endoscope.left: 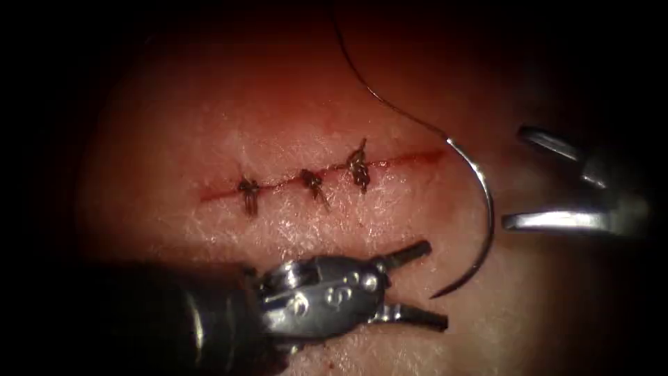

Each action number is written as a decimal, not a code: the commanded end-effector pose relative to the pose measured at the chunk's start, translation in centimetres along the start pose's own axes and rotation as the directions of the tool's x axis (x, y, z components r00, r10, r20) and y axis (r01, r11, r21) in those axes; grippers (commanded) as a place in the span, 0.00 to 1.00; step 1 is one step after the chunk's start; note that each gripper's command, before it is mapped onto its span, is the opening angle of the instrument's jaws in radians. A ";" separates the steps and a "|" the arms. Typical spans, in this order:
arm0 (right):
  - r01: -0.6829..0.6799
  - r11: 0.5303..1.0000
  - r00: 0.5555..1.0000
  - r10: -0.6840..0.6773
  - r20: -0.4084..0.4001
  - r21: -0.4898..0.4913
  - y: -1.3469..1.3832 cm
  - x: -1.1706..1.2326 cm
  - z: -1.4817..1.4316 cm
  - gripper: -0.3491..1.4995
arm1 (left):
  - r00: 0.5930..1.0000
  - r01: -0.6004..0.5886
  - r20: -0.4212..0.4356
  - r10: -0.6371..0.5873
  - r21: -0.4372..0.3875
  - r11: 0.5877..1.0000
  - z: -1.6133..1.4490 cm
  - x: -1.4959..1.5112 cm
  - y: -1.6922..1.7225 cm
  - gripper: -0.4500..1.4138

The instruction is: Wound Closure

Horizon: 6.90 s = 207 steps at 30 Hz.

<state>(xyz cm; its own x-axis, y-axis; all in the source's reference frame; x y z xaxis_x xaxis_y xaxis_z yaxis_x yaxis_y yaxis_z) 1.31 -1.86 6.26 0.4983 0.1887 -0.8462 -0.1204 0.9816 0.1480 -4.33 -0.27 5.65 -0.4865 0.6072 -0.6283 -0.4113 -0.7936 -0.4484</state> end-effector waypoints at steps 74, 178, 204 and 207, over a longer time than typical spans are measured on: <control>-0.535 0.702 0.680 0.688 0.253 -0.471 0.29 0.45 0.63 0.75 | 0.746 -0.655 0.383 0.545 0.269 0.707 -0.30 -0.07 -0.24 0.00; -0.158 0.985 0.954 0.133 -0.268 -0.075 0.31 0.95 1.22 0.96 | 0.846 0.378 -0.170 -0.505 -0.476 0.794 -0.81 0.05 -1.26 0.15; -0.061 0.961 0.998 0.049 -0.051 -0.270 -0.10 1.28 1.14 0.73 | 0.844 0.387 -0.214 -0.492 -0.393 0.834 -0.84 0.06 -1.13 0.14; -0.053 0.960 0.998 0.041 -0.049 -0.275 -0.09 1.24 1.16 0.71 | 0.843 0.388 -0.214 -0.493 -0.392 0.834 -0.84 0.06 -1.11 0.14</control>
<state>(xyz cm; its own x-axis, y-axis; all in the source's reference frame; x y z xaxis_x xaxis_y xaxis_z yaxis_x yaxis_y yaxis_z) 2.88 -1.65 5.74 0.4521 0.2283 -0.8623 -0.3812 0.9234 0.0446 -3.20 0.63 5.50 -0.0417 0.8948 -0.4446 -0.2320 -0.4415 -0.8668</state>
